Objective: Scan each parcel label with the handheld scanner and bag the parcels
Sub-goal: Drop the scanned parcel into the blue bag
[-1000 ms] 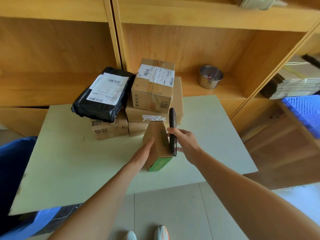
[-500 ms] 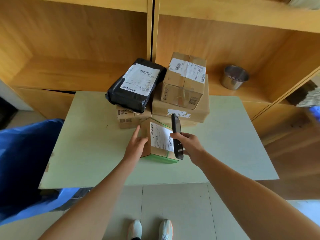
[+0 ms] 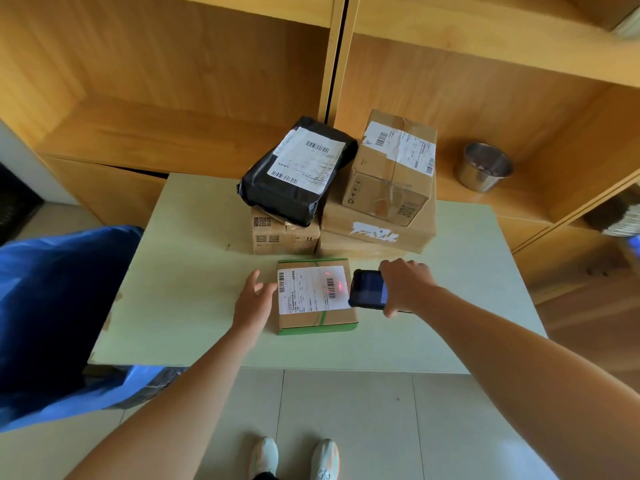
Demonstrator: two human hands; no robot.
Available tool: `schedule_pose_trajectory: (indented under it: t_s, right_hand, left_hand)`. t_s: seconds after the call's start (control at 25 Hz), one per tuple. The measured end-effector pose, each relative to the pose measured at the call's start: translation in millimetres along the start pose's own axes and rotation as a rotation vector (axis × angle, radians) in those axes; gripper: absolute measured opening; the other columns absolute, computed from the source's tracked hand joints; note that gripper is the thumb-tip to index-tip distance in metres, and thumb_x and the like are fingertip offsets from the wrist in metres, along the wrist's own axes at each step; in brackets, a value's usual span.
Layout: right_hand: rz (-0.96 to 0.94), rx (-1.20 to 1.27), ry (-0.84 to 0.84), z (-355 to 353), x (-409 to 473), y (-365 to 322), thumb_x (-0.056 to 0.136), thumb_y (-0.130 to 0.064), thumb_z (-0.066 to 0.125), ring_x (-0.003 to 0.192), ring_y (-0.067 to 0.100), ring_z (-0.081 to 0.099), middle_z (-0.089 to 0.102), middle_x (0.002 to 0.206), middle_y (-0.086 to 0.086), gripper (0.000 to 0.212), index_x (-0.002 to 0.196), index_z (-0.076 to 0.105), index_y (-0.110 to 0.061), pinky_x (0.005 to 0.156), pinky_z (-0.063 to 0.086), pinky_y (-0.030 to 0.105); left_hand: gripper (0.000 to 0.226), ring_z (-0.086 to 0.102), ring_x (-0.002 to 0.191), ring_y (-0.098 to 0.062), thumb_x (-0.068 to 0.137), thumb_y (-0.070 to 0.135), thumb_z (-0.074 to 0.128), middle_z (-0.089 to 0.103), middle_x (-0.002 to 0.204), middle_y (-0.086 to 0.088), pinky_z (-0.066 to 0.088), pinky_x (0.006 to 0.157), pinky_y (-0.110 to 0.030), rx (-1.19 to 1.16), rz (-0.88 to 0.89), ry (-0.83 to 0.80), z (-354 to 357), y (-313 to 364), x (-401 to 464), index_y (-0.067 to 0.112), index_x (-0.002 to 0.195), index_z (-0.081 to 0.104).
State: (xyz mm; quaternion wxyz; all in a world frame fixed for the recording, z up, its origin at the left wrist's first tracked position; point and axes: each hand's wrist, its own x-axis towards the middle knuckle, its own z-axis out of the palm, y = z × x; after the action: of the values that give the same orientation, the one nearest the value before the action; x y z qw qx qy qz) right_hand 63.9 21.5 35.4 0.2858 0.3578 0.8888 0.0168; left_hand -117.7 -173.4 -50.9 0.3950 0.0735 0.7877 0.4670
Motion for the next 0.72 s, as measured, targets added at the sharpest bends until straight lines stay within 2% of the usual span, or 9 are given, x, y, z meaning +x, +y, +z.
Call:
schedule_pose_trajectory:
  t_s: [0.16, 0.4, 0.6, 0.72]
  right_hand:
    - [-0.05, -0.146, 0.004, -10.9, -0.2, 2.6, 0.067, -0.029, 0.089, 0.083, 0.021, 0.062, 0.064, 0.093, -0.002, 0.056, 0.111, 0.057, -0.015, 0.071, 0.048, 0.029]
    - [-0.133, -0.197, 0.038, -23.6, -2.4, -8.8, 0.068, -0.032, 0.09, 0.086, 0.02, 0.065, 0.065, 0.093, -0.002, 0.057, 0.109, 0.055, -0.014, 0.079, 0.056, 0.032]
    - [-0.119, -0.258, 0.06, -43.5, -14.0, -10.6, 0.072, -0.027, 0.086, 0.082, 0.021, 0.058, 0.058, 0.088, -0.002, 0.049, 0.099, 0.047, -0.016, 0.07, 0.047, 0.03]
    - [-0.077, -0.31, 0.062, -57.8, -21.9, -3.4, 0.074, -0.027, 0.085, 0.082, 0.021, 0.056, 0.056, 0.089, -0.002, 0.047, 0.108, 0.054, -0.015, 0.069, 0.043, 0.03]
  left_hand:
    - [0.059, 0.046, 0.133, -0.025, 0.098, 0.033, 0.049, 0.047, 0.15, -0.003, 0.035, 0.097, -0.034, 0.031, 0.005, 0.016, -5.4, -2.4, 6.6, 0.025, 0.154, 0.031]
    - [0.059, 0.042, 0.138, -0.024, 0.098, 0.036, 0.047, 0.042, 0.154, -0.003, 0.033, 0.106, -0.037, 0.065, -0.011, -0.035, 4.3, -2.8, 6.8, 0.022, 0.154, 0.033]
    - [0.058, 0.043, 0.137, -0.025, 0.1, 0.034, 0.045, 0.044, 0.153, -0.005, 0.034, 0.103, -0.035, 0.122, 0.003, -0.036, 13.5, 1.6, 1.6, 0.019, 0.154, 0.032]
    - [0.057, 0.046, 0.135, -0.025, 0.1, 0.033, 0.046, 0.046, 0.152, -0.004, 0.035, 0.097, -0.032, 0.131, 0.016, -0.025, 16.1, 5.8, 1.1, 0.019, 0.154, 0.033]
